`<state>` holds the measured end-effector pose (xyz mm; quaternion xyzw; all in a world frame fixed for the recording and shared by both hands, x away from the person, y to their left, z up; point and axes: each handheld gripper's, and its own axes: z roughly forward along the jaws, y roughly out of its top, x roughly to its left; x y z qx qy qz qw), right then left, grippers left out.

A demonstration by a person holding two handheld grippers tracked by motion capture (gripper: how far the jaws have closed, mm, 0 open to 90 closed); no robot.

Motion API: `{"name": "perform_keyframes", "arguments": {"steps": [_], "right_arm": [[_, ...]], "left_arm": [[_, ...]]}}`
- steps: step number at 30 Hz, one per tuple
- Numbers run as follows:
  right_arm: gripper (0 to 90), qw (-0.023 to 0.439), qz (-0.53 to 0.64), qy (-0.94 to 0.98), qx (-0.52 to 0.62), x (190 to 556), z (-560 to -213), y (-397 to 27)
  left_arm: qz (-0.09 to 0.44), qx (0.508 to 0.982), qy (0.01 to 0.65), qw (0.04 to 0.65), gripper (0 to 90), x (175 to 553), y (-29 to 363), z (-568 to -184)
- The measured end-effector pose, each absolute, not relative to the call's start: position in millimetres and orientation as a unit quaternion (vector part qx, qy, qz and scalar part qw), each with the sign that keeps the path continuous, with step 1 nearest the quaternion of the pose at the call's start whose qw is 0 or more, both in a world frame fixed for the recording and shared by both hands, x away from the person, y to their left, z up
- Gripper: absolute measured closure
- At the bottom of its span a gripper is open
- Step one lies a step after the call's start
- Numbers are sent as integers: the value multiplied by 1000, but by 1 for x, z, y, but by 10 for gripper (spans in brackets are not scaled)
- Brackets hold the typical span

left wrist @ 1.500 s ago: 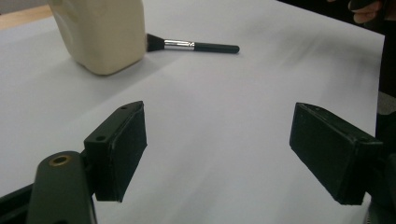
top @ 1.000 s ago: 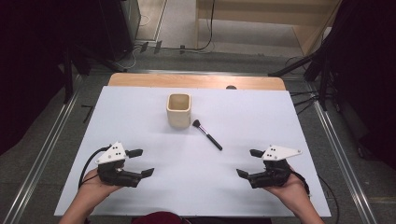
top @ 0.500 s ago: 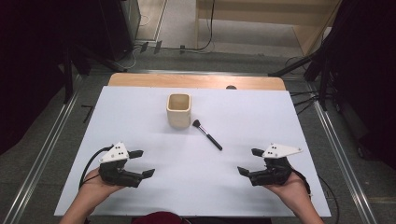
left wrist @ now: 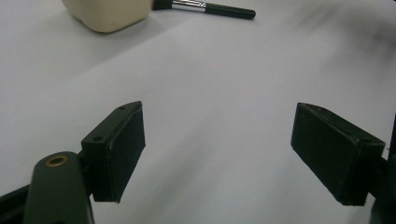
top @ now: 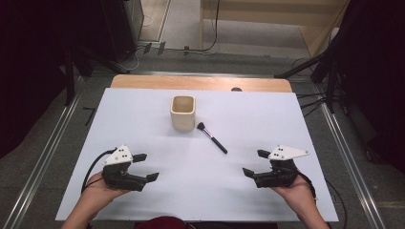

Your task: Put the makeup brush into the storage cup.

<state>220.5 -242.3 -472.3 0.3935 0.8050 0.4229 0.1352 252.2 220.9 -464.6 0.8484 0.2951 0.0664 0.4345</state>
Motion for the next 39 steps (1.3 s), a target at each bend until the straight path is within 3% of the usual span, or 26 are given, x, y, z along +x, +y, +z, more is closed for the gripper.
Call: {"name": "perform_keyframes", "arguments": {"steps": [39], "right_arm": [[154, 151, 429, 794, 403, 251, -471, -230]], "left_arm": [[51, 853, 299, 425, 190, 253, 218, -466]]}}
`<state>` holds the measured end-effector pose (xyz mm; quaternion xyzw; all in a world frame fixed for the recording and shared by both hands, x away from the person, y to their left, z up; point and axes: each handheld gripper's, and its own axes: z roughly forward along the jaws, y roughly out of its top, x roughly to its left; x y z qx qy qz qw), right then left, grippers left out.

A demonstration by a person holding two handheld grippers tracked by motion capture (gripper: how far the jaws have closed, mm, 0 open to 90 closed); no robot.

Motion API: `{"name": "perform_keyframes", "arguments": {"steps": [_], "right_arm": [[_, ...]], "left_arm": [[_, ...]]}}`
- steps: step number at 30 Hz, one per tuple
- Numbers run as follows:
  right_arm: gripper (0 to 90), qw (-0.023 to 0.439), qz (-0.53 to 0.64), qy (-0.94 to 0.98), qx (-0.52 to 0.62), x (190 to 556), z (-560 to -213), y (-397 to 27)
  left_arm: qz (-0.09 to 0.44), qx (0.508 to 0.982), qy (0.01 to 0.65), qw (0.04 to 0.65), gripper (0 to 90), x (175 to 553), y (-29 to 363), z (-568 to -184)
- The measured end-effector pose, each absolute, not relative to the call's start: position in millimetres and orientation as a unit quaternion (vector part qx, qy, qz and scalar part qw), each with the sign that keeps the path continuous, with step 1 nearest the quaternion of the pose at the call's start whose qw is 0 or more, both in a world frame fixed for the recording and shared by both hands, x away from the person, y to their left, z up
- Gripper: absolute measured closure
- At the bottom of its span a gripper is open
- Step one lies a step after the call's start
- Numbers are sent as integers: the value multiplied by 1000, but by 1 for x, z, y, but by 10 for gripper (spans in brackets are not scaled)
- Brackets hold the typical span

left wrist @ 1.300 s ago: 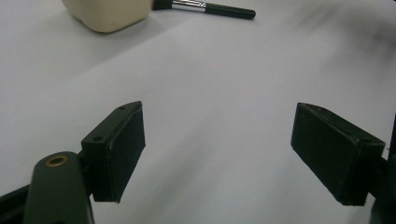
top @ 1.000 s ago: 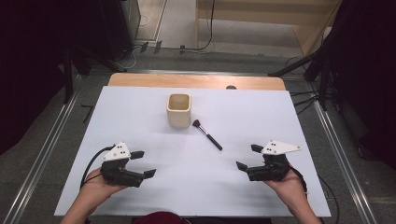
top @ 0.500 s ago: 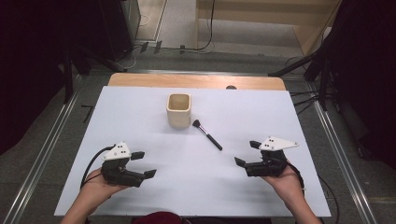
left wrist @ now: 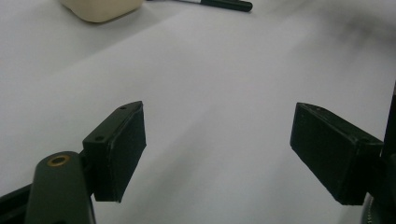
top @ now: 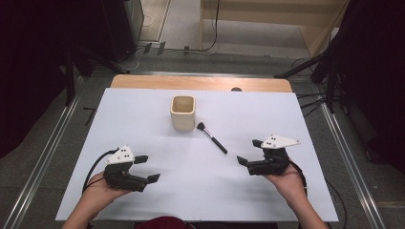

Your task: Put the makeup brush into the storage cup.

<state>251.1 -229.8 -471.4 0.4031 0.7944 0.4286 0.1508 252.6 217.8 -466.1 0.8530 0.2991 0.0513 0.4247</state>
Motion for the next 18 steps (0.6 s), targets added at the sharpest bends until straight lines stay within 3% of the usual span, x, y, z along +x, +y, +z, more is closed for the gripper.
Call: {"name": "perform_keyframes", "arguments": {"steps": [18], "right_arm": [[156, 151, 432, 791, 407, 269, -472, -224]], "left_arm": [[52, 859, 293, 417, 192, 252, 216, -467]]}}
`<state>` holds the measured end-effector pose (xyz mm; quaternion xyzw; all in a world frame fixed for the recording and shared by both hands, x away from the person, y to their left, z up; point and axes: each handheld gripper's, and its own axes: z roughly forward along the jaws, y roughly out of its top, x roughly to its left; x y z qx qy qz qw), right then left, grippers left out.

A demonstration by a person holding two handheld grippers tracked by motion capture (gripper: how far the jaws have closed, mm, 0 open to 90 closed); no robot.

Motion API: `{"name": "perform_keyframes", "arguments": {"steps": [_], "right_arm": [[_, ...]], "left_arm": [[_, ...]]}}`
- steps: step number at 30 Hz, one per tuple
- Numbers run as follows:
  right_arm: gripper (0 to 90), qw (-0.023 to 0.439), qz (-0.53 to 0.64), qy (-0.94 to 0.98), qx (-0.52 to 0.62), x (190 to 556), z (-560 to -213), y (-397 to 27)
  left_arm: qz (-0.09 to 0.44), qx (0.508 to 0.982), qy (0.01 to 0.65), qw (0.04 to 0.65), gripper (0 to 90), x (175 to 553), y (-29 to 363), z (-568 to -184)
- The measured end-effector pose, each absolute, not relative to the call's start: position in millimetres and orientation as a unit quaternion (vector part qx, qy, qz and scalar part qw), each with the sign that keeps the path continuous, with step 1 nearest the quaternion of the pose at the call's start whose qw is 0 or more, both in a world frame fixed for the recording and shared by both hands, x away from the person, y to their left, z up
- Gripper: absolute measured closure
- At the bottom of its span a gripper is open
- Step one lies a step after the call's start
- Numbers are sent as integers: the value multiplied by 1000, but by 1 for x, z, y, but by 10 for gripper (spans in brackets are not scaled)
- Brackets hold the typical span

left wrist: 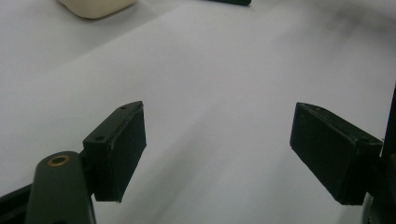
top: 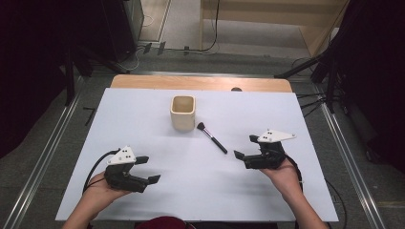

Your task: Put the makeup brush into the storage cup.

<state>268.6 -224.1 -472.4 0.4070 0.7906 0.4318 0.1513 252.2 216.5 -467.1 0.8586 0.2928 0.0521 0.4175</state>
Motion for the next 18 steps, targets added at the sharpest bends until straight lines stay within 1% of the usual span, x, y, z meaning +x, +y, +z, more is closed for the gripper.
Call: {"name": "perform_keyframes", "arguments": {"steps": [18], "right_arm": [[156, 155, 438, 785, 409, 287, -468, -212]], "left_arm": [[52, 859, 291, 418, 193, 251, 217, -467]]}}
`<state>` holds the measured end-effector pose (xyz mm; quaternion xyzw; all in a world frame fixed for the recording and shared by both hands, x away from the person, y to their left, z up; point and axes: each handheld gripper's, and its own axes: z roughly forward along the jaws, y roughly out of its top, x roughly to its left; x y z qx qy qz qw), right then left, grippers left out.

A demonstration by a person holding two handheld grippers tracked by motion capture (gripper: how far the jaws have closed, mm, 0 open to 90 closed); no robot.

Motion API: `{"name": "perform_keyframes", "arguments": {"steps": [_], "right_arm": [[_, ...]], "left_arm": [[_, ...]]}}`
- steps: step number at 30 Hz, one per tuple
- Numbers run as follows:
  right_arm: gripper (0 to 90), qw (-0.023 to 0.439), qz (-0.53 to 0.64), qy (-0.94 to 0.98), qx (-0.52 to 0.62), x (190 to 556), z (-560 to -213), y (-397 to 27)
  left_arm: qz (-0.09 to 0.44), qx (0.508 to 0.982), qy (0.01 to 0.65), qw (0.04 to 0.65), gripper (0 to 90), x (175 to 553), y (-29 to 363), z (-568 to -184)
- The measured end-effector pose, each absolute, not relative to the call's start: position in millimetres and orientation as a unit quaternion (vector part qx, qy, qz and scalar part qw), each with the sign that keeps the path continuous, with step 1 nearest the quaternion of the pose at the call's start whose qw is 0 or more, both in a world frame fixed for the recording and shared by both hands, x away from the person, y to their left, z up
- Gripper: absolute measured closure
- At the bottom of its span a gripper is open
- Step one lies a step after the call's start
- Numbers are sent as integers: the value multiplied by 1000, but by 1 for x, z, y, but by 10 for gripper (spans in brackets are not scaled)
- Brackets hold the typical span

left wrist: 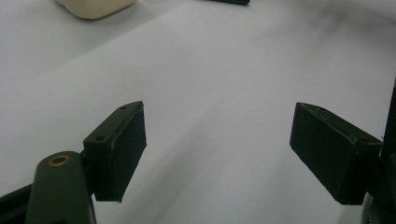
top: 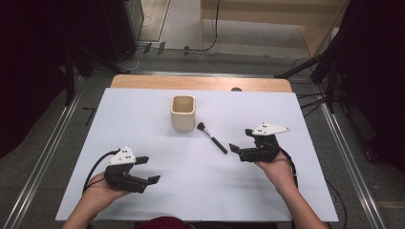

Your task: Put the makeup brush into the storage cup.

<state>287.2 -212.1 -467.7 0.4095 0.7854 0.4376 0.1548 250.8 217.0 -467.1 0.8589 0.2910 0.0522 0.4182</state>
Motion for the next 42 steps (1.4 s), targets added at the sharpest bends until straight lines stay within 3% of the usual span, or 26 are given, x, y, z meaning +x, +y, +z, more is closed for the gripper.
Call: {"name": "perform_keyframes", "arguments": {"steps": [23, 42], "right_arm": [[160, 159, 446, 779, 410, 316, -464, -190], [156, 130, 406, 803, 416, 336, -454, -175]], "left_arm": [[58, 859, 289, 417, 193, 247, 218, -468], [58, 859, 288, 419, 193, 246, 218, -467]]}}
